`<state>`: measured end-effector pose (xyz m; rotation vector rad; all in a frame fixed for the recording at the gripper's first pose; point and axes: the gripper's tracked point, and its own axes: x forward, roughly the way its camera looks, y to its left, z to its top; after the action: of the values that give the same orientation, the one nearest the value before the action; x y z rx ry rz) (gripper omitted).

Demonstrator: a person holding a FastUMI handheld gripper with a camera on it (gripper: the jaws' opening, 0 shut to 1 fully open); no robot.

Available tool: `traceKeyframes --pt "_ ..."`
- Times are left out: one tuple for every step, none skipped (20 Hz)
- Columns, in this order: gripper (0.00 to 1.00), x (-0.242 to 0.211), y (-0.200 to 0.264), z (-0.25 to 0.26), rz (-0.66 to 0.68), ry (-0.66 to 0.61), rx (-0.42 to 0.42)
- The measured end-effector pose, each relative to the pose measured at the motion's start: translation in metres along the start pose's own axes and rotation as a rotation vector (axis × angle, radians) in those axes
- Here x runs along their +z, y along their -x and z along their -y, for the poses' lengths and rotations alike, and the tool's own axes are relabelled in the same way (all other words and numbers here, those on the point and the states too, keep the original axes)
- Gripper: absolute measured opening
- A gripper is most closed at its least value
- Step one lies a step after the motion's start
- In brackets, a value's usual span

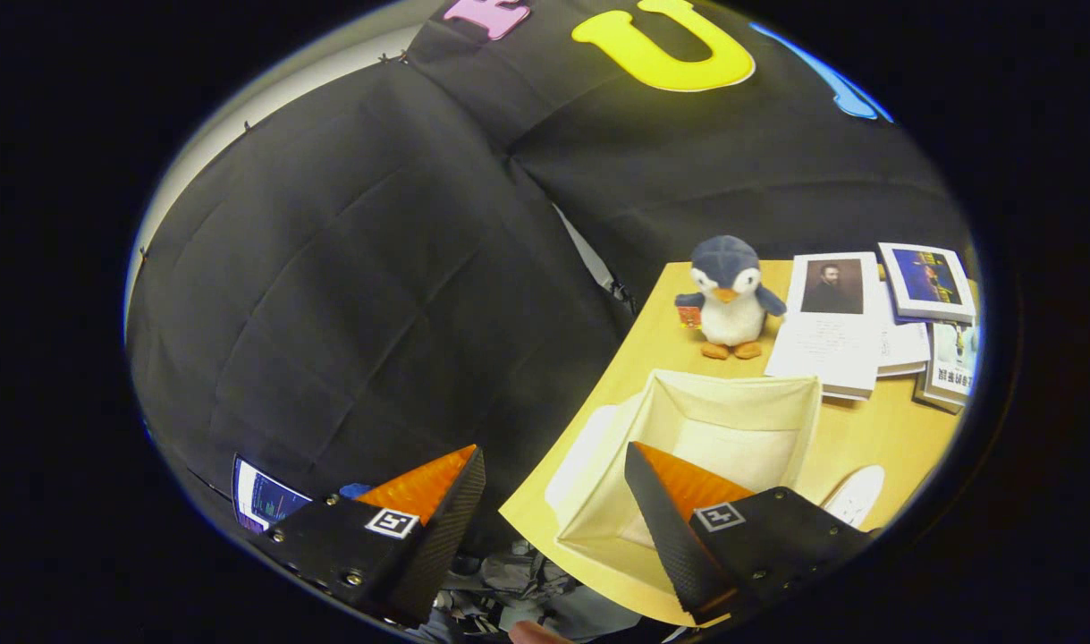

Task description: Open the storage box then place both shoes into the box .Put the left shoe in first, then the right shoe, with the right side of both shoes facing outward in a uniform manner.

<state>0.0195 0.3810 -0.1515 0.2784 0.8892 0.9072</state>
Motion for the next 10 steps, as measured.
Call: traceKeyframes --pt "0.96 0.001 0.008 0.011 0.009 -0.008 -0.019" --pt "0.96 -0.001 0.016 0.021 0.018 -0.019 -0.037" --pt "0.96 -0.001 0.023 0.032 0.025 -0.028 -0.051" --pt "0.96 -0.003 0.029 0.039 0.03 -0.036 -0.064" --pt "0.96 -0.004 0.036 0.051 0.036 -0.043 -0.083" --pt "0.96 -0.007 0.041 0.061 0.043 -0.046 -0.104" --pt "0.96 -0.008 0.048 0.073 0.051 -0.047 -0.126" --pt "0.96 -0.011 0.055 0.085 0.057 -0.05 -0.153" --pt "0.96 -0.015 0.059 0.097 0.059 -0.055 -0.175" --pt "0.96 -0.022 0.066 0.113 0.053 -0.066 -0.203"
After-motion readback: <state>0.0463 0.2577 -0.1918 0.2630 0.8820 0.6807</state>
